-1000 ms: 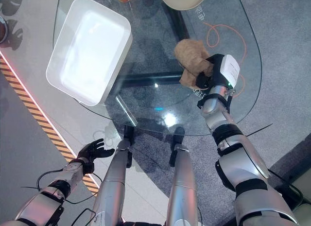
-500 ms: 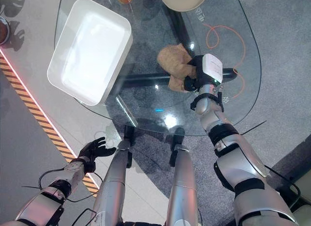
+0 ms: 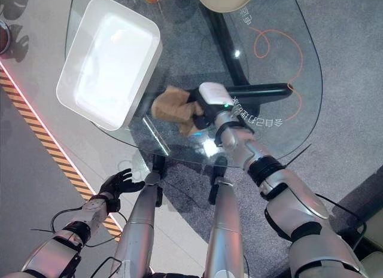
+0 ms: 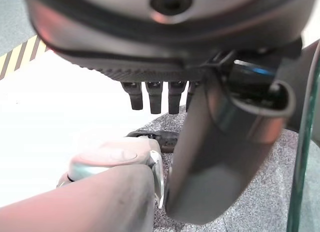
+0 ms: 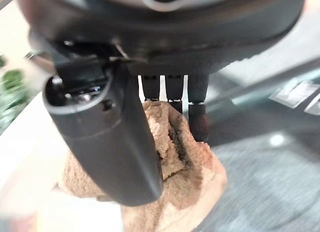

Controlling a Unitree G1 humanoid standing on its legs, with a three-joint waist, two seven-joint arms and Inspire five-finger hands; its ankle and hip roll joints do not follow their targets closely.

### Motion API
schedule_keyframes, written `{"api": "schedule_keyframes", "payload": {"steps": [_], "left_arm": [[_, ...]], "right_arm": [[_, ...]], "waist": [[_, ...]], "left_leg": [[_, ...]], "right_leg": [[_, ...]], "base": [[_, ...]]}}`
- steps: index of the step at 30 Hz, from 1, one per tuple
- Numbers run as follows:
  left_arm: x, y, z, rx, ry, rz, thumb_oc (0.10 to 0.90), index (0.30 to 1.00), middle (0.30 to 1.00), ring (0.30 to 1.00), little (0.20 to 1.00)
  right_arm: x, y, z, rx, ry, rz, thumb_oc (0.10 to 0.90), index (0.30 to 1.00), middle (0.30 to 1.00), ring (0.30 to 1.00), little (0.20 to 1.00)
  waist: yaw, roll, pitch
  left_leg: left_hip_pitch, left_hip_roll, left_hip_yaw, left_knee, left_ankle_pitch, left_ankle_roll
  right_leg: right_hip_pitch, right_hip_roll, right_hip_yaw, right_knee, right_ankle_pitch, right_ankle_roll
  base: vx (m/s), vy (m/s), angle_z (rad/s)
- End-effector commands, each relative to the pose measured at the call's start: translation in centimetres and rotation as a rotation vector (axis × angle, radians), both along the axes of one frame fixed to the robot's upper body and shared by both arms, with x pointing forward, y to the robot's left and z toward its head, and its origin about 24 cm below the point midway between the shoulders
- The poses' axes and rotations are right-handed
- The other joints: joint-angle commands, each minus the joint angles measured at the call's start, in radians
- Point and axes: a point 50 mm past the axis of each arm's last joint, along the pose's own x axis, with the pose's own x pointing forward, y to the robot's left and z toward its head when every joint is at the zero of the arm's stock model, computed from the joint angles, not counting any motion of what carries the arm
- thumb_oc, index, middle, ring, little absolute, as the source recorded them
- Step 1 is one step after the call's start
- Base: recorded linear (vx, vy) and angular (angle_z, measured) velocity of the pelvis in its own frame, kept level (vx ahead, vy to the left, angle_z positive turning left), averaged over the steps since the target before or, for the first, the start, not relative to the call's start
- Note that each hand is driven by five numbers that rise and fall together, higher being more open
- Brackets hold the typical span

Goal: Wipe the table with a cloth and put it in the basket.

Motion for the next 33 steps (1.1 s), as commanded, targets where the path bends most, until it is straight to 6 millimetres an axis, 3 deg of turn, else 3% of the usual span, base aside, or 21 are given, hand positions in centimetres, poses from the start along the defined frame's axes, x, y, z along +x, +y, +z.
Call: {"api": "schedule_keyframes", "payload": {"steps": [1,18,33], "left_arm": [[-1.8,1.3,-1.3,0.032,0.055,0.050,0.800,0.900,0.900,0.900,0.900],[-2.0,1.3,-1.5,0.027,0.056,0.056,0.800,0.900,0.900,0.900,0.900],[-1.6,1.4,-1.1,0.038,0.019,0.109,0.800,0.900,0.900,0.900,0.900]], "right_arm": [[-1.9,3.9,2.1,0.062,-0.075,0.243,0.100,0.300,0.300,0.300,0.200],[-4.4,6.4,1.0,0.037,-0.006,0.415,0.100,0.300,0.300,0.300,0.200],[-3.1,4.8,1.7,0.156,-0.088,0.264,0.100,0.300,0.300,0.300,0.200]], "waist": [[-0.001,-0.004,-0.021],[-0.012,-0.008,-0.021],[-0.012,-0.009,-0.021]], "left_leg": [[-0.013,-0.077,0.105,0.102,-0.067,0.121],[-0.017,-0.077,0.108,0.103,-0.061,0.121],[-0.019,-0.074,0.105,0.106,-0.061,0.121]], "right_leg": [[0.042,0.046,-0.061,-0.093,0.044,-0.040],[0.036,0.046,-0.057,-0.094,0.048,-0.039],[0.035,0.045,-0.054,-0.091,0.051,-0.039]], "base": [[0.00,0.000,0.00],[0.00,0.000,0.00],[0.00,0.000,0.00]]}}
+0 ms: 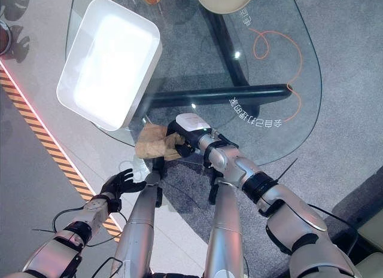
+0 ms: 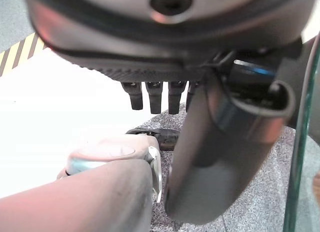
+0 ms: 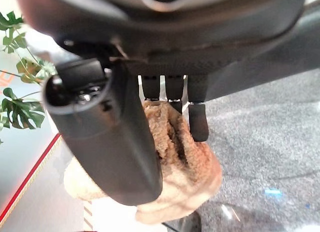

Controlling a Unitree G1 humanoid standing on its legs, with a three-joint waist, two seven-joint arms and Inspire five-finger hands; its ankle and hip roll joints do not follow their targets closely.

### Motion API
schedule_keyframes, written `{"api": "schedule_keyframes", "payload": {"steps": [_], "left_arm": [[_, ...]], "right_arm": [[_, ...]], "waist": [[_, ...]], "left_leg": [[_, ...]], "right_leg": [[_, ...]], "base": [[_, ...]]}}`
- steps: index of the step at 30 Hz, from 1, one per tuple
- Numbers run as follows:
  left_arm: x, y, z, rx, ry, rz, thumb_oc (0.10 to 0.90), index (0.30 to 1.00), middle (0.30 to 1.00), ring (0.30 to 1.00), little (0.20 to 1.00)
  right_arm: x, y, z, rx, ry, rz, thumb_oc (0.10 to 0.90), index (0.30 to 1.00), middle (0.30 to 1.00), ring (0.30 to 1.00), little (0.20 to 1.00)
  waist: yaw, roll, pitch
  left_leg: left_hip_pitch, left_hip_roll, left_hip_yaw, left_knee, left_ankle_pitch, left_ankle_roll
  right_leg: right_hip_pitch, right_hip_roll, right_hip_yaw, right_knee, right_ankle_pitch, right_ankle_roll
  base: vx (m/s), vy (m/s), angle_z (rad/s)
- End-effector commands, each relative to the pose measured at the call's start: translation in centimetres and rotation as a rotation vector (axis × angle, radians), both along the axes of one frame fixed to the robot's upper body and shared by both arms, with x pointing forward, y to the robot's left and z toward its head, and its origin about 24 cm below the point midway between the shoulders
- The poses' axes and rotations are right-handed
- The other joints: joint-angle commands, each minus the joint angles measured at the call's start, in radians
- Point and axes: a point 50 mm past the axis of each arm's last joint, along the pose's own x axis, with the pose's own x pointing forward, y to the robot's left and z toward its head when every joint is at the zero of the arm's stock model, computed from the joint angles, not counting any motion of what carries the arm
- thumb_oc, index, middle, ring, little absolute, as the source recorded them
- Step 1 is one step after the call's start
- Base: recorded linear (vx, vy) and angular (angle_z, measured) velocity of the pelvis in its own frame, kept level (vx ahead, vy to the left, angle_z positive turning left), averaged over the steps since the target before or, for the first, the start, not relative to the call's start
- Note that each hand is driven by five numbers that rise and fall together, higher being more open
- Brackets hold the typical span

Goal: Wipe the table with a cloth and put it in the basket.

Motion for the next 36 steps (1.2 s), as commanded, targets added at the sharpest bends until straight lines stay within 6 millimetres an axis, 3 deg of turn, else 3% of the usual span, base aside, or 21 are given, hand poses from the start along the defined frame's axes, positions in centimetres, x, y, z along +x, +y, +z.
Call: {"api": "schedule_keyframes", "payload": {"steps": [1,2,4,6,10,17,21,28,29,36], "left_arm": [[-1.7,1.6,-1.1,0.026,0.023,0.110,0.800,0.900,0.900,0.900,0.900],[-1.6,1.7,-1.0,0.029,0.014,0.131,0.800,0.900,0.900,0.900,0.900],[-0.8,3.3,0.7,0.062,-0.112,0.340,0.800,0.900,0.900,0.900,0.900],[-0.5,3.9,1.4,0.062,-0.156,0.401,0.800,0.900,0.900,0.900,0.900],[0.9,5.9,5.0,-0.013,-0.351,0.645,0.800,0.900,0.900,0.900,0.900],[1.9,8.6,9.7,-0.149,-0.589,0.912,0.800,0.900,0.900,0.900,0.900],[2.4,9.1,12.6,-0.249,-0.764,0.924,0.800,0.900,0.900,0.900,0.900],[2.7,8.3,17.6,-0.380,-1.059,0.809,0.800,0.900,0.900,0.900,0.900],[2.8,8.2,19.1,-0.418,-1.131,0.779,0.800,0.900,0.900,0.900,0.900],[2.5,5.3,22.1,-0.529,-1.325,0.612,0.800,0.900,0.900,0.900,0.900]], "right_arm": [[-1.2,3.3,3.9,0.204,-0.160,0.140,0.100,0.300,0.300,0.300,0.200],[-0.9,2.9,4.0,0.232,-0.168,0.113,0.100,0.300,0.300,0.300,0.200],[0.5,0.4,5.5,0.470,-0.228,-0.075,0.100,0.300,0.300,0.300,0.200],[0.7,-0.2,5.8,0.526,-0.236,-0.116,0.100,0.300,0.300,0.300,0.200],[1.0,-2.6,6.2,0.718,-0.303,-0.253,0.100,0.300,0.300,0.300,0.200],[0.5,-4.8,7.2,0.935,-0.388,-0.359,0.100,0.300,0.300,0.300,0.200],[-0.2,-5.3,7.5,0.979,-0.430,-0.352,0.100,0.300,0.300,0.300,0.200],[-1.7,-5.7,8.5,1.001,-0.503,-0.281,0.100,0.300,0.300,0.300,0.200],[-2.0,-5.6,8.9,1.010,-0.515,-0.252,0.100,0.300,0.300,0.300,0.200],[-3.4,-4.0,10.3,1.009,-0.555,-0.122,0.100,0.300,0.300,0.300,0.200]], "waist": [[-0.006,-0.008,-0.021],[-0.006,-0.008,-0.021],[-0.001,-0.003,-0.021],[0.000,-0.002,-0.021],[0.003,0.001,-0.021],[-0.009,-0.011,-0.021],[-0.019,-0.016,-0.021],[-0.027,-0.012,-0.021],[-0.029,-0.013,-0.021],[-0.031,-0.015,-0.021]], "left_leg": [[-0.023,-0.074,0.105,0.107,-0.060,0.118],[-0.024,-0.073,0.105,0.108,-0.060,0.118],[-0.025,-0.070,0.102,0.114,-0.061,0.117],[-0.024,-0.069,0.102,0.113,-0.061,0.117],[-0.028,-0.070,0.096,0.118,-0.066,0.119],[-0.034,-0.069,0.090,0.123,-0.074,0.119],[-0.039,-0.067,0.091,0.122,-0.074,0.119],[-0.041,-0.070,0.092,0.118,-0.082,0.121],[-0.041,-0.070,0.093,0.119,-0.084,0.121],[-0.039,-0.071,0.094,0.115,-0.088,0.122]], "right_leg": [[0.034,0.045,-0.054,-0.094,0.059,-0.038],[0.033,0.044,-0.054,-0.092,0.059,-0.038],[0.031,0.044,-0.052,-0.072,0.049,-0.041],[0.029,0.045,-0.050,-0.067,0.046,-0.042],[0.021,0.049,-0.045,-0.051,0.039,-0.040],[0.015,0.063,-0.037,-0.044,0.031,-0.042],[0.011,0.070,-0.031,-0.047,0.030,-0.043],[0.009,0.074,-0.023,-0.049,0.026,-0.040],[0.010,0.074,-0.023,-0.049,0.024,-0.040],[0.015,0.076,-0.019,-0.056,0.024,-0.038]], "base": [[0.00,0.000,0.00],[0.00,0.000,0.00],[0.02,0.000,0.01],[0.01,-0.005,0.02],[0.00,0.000,0.00],[0.00,0.000,0.00],[0.00,0.000,0.00],[0.00,0.000,0.00],[0.00,0.000,0.00],[0.00,0.000,0.00]]}}
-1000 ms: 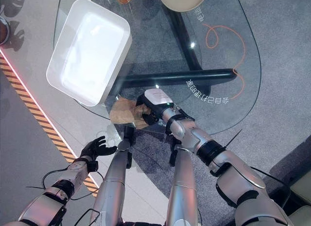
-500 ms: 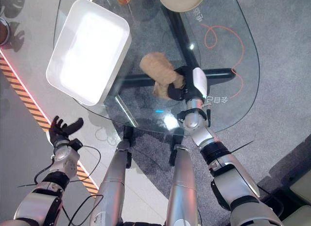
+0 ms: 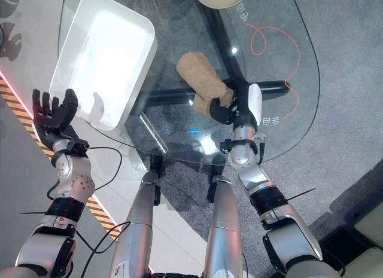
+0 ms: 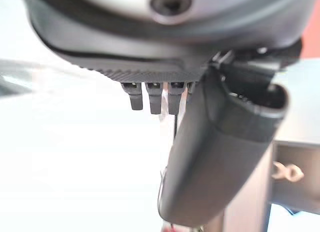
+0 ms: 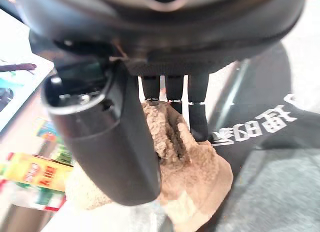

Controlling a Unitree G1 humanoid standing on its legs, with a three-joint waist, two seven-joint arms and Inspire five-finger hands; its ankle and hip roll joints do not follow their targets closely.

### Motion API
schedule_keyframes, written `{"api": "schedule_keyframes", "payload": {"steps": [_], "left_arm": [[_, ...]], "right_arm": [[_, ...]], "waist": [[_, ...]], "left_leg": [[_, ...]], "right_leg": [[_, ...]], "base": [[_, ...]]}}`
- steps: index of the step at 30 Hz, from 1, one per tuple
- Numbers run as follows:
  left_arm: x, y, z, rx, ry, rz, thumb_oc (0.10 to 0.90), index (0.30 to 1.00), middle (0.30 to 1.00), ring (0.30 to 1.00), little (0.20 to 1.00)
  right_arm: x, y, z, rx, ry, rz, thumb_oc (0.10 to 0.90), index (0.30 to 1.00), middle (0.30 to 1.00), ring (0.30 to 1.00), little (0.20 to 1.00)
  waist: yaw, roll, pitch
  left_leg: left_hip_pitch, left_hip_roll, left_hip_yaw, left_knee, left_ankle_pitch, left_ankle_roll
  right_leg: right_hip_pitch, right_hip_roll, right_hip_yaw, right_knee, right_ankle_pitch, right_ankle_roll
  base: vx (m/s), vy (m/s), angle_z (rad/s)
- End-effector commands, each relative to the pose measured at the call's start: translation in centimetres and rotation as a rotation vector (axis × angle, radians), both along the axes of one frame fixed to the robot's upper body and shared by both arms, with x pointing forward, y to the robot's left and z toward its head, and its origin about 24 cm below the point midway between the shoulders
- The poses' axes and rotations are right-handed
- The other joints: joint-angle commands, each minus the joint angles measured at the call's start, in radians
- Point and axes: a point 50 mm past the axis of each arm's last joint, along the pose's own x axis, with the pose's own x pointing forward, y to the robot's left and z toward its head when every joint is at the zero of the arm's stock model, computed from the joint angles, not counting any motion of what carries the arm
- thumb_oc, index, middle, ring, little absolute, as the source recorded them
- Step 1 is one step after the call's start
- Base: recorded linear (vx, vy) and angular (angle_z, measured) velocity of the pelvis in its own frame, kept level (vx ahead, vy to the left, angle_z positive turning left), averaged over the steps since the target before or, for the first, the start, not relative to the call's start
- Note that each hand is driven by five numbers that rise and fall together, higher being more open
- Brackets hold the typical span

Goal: Wipe the table with a cloth and put it in the basket.

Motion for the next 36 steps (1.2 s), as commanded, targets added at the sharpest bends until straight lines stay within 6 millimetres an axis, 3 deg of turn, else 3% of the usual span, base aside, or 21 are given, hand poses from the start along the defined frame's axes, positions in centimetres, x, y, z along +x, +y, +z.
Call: {"api": "schedule_keyframes", "payload": {"steps": [1,11,27,36], "left_arm": [[-1.7,1.1,4.2,0.066,-0.289,0.044,0.800,0.900,0.900,0.900,0.900],[-1.7,-2.9,6.0,0.115,-0.410,-0.244,0.800,0.900,0.900,0.900,0.900],[-1.5,-6.9,6.2,0.098,-0.461,-0.618,0.800,0.900,0.900,0.900,0.900],[-1.5,-8.4,6.1,0.057,-0.453,-0.733,0.800,0.900,0.900,0.900,0.900]], "right_arm": [[-2.8,3.3,7.0,0.006,-0.396,0.205,0.100,0.300,0.300,0.300,0.200],[-4.4,4.9,8.7,-0.010,-0.487,0.296,0.100,0.300,0.300,0.300,0.200],[-6.2,7.1,9.2,-0.080,-0.511,0.484,0.100,0.300,0.300,0.300,0.200],[-6.6,8.0,9.4,-0.082,-0.518,0.534,0.100,0.300,0.300,0.300,0.200]], "waist": [[-0.005,-0.007,-0.025],[-0.006,-0.009,-0.025],[-0.017,-0.011,-0.025],[-0.018,-0.010,-0.025]], "left_leg": [[-0.007,-0.074,0.098,0.082,-0.077,0.124],[0.008,-0.073,0.105,0.075,-0.080,0.127],[0.018,-0.070,0.118,0.078,-0.081,0.127],[0.018,-0.074,0.119,0.077,-0.081,0.129]], "right_leg": [[0.039,0.070,-0.022,-0.072,0.032,-0.043],[0.058,0.071,-0.022,-0.083,0.037,-0.037],[0.072,0.067,-0.018,-0.094,0.046,-0.033],[0.072,0.068,-0.018,-0.095,0.049,-0.032]], "base": [[0.00,0.000,0.00],[0.00,0.000,0.00],[0.00,0.000,0.00],[0.00,0.000,0.00]]}}
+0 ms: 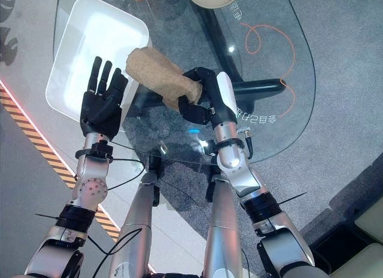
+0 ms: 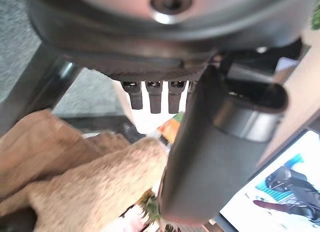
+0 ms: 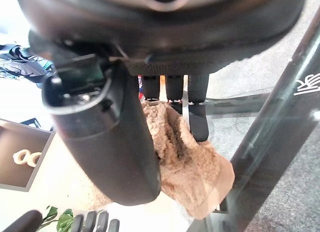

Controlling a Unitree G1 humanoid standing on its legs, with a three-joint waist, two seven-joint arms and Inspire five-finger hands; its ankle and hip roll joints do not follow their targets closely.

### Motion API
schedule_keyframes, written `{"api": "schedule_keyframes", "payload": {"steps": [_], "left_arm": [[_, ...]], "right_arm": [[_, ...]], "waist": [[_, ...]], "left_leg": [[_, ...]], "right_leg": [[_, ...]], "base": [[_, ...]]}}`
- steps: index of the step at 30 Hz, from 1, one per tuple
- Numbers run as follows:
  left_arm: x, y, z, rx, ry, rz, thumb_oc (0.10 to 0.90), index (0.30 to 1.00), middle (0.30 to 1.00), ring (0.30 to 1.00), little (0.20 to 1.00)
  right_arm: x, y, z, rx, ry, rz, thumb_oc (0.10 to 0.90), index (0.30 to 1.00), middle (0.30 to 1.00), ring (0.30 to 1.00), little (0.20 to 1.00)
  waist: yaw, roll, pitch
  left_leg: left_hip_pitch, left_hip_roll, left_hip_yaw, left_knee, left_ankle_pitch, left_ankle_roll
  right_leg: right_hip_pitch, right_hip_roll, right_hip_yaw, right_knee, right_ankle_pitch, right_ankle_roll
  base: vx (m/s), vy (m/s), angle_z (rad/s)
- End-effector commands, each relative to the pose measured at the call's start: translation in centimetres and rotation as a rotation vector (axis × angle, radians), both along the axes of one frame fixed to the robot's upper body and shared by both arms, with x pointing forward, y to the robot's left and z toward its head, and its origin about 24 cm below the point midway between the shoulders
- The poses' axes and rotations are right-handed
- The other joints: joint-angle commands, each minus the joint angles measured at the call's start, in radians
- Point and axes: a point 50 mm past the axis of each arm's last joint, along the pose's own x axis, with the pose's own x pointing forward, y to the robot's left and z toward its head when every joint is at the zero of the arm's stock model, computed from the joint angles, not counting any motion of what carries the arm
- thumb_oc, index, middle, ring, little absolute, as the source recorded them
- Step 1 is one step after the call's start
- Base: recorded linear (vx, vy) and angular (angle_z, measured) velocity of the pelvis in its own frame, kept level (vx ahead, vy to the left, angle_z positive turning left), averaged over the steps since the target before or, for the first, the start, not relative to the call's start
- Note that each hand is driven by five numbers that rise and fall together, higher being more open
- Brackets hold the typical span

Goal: Wipe the table with a cloth and put it in the basket.

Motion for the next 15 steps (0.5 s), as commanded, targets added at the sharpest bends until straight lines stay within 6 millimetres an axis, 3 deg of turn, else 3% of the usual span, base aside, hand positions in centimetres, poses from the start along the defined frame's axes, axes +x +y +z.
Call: {"api": "schedule_keyframes", "payload": {"steps": [1,15], "left_arm": [[-1.2,-0.1,4.5,-0.067,-0.242,-0.076,0.800,0.900,0.900,0.900,0.900],[-1.3,-2.1,4.4,-0.177,-0.209,-0.229,0.800,0.900,0.900,0.900,0.900]], "right_arm": [[-4.6,3.5,7.7,0.093,-0.427,0.278,0.100,0.300,0.300,0.300,0.200],[-5.2,5.1,7.8,0.067,-0.406,0.367,0.100,0.300,0.300,0.300,0.200]], "waist": [[-0.010,-0.009,-0.025],[-0.007,-0.013,-0.025]], "left_leg": [[0.014,-0.076,0.110,0.076,-0.076,0.121],[0.021,-0.079,0.105,0.073,-0.073,0.119]], "right_leg": [[0.071,0.066,-0.027,-0.098,0.047,-0.030],[0.077,0.062,-0.032,-0.098,0.050,-0.027]], "base": [[0.00,0.000,0.00],[0.00,0.000,0.00]]}}
